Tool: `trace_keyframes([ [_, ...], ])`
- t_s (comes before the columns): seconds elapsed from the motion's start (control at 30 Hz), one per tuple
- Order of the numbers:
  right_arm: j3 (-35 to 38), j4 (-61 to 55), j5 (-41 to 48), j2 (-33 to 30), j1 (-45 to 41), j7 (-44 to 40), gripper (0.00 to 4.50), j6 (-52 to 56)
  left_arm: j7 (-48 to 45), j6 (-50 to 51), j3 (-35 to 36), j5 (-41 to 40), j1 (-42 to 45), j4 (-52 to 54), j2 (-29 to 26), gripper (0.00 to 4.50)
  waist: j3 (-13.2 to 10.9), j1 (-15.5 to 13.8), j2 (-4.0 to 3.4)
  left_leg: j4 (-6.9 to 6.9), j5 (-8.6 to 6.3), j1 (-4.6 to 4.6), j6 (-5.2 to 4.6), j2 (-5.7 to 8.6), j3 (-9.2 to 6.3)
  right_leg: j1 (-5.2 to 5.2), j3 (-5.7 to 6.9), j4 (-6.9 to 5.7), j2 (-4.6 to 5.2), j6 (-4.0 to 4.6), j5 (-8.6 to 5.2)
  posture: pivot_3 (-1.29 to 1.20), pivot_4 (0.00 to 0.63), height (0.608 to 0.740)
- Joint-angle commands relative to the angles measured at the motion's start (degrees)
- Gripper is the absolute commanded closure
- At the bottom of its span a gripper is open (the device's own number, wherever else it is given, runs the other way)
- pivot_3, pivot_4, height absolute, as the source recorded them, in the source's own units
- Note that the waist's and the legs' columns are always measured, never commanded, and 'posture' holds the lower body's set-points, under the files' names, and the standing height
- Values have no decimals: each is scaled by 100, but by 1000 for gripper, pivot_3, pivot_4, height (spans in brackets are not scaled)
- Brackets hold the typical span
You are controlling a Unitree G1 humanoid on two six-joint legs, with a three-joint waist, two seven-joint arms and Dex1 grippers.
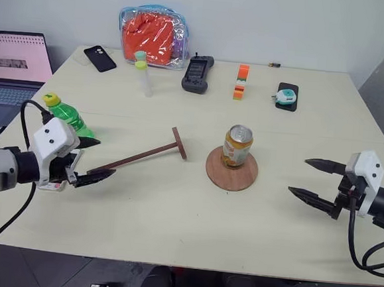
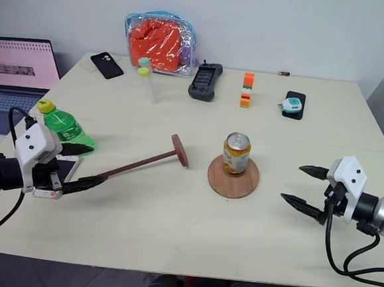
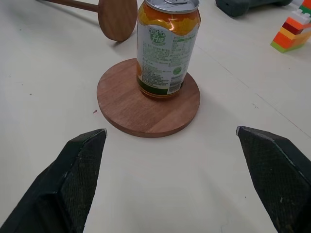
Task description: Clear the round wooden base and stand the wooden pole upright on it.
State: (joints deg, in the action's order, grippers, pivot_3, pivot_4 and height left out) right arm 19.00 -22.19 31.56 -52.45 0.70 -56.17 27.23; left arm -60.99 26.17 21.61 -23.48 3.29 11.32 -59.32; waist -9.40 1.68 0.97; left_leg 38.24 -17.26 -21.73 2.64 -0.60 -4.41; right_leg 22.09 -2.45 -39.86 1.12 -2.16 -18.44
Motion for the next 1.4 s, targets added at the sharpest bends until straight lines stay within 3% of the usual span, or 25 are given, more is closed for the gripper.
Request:
trace_keyframes([
  [0.03, 201, -147, 48, -16, -20, 1, 0, -92, 12, -9, 44, -65, 184, 51, -66, 24, 0, 0, 0, 0, 0, 0, 0, 0, 0, 0, 0, 0, 0, 0, 0, 0, 150, 740],
  [0.77, -24, -423, 274, 226, -184, 192, 0, 111, -189, 111, -220, -310, 503, 356, -53, 24, 0, 1, 0, 0, 0, 0, 0, 1, 0, 0, -1, 0, -1, 0, 0, 0, 150, 740],
  [1.1, -1197, -684, -33, 1337, -1082, 1080, 0, 21, -178, 78, -1079, -382, 1079, 743, 311, 24, 0, 9, 0, 4, 0, 0, 1, -1, -2, 0, 0, -2, -4, 0, 0, 0, 150, 740],
  [1.23, -1589, -48, -739, 1984, -1386, 1641, 0, -511, -209, -83, -1495, -226, 1277, 794, 452, 24, 0, 6, 1, 4, 1, -4, 1, 2, -5, 2, 3, -2, -6, 0, 0, 0, 150, 740],
  [1.4, -1811, 457, -1002, 2419, -1625, 1753, 0, -872, -230, -204, -1780, -154, 1451, 733, 596, 24, 0, 9, -1, 5, 1, -4, 2, 7, -1, 4, 1, -2, -7, 0, 0, 0, 150, 740],
])
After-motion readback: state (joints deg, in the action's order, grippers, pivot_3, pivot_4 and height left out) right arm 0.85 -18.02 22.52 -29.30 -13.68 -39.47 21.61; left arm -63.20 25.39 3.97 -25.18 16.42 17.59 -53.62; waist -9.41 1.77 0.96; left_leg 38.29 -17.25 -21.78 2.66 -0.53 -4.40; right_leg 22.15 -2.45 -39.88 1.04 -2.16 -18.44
